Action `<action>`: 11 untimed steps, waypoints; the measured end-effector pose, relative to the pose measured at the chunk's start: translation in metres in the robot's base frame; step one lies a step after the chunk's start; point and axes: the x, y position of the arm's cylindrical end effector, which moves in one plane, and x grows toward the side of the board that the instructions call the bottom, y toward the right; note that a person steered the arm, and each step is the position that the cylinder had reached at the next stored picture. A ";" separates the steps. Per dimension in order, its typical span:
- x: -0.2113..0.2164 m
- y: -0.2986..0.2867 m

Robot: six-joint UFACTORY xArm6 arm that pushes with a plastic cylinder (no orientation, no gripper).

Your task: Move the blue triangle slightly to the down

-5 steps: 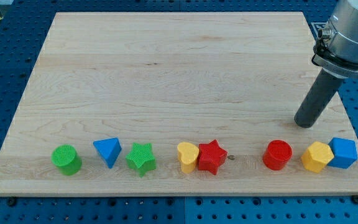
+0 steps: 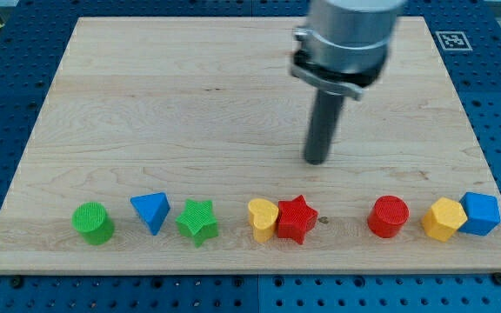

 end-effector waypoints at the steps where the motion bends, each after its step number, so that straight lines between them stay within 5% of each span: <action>1: -0.002 -0.075; 2: 0.011 -0.138; 11: 0.061 -0.182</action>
